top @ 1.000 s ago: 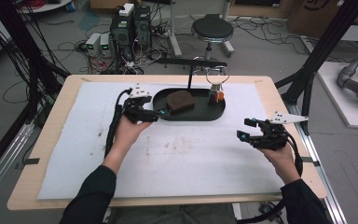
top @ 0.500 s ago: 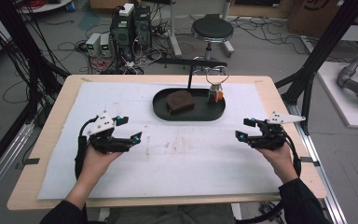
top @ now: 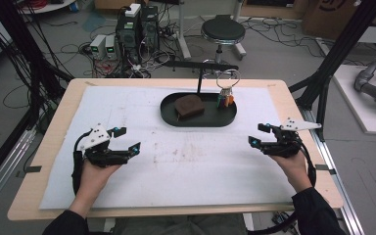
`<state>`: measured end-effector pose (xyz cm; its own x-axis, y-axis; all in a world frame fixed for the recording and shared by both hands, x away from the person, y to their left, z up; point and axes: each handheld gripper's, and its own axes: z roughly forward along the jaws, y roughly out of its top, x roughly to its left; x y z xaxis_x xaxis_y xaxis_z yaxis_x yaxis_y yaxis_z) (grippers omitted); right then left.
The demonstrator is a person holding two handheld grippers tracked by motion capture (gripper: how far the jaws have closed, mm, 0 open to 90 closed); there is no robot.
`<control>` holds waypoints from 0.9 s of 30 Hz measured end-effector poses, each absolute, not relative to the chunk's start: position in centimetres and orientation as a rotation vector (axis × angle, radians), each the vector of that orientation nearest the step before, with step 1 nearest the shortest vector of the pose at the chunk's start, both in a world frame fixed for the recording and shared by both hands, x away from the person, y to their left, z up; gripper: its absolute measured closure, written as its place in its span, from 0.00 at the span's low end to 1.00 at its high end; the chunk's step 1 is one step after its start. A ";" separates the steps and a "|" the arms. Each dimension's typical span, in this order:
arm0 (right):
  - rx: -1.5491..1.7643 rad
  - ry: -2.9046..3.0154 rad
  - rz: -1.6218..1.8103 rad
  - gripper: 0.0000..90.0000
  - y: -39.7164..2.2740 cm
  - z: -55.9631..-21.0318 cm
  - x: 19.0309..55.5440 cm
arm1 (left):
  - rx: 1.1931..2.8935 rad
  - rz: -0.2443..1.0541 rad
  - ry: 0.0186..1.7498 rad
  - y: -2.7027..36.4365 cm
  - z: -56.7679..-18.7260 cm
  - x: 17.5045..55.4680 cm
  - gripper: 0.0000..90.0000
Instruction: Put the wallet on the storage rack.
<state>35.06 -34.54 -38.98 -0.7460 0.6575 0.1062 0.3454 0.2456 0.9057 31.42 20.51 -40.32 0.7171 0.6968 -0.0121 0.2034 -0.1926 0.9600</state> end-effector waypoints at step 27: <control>0.938 2.230 1.473 0.28 -34.7 -39.4 34.9 | 1.772 0.497 0.726 20.0 -41.2 32.0 0.24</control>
<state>34.89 -34.71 -39.39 -0.7386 0.6671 0.0970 0.3510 0.2578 0.9002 31.99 20.00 -41.24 0.7241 0.6894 -0.0226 0.2280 -0.2083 0.9511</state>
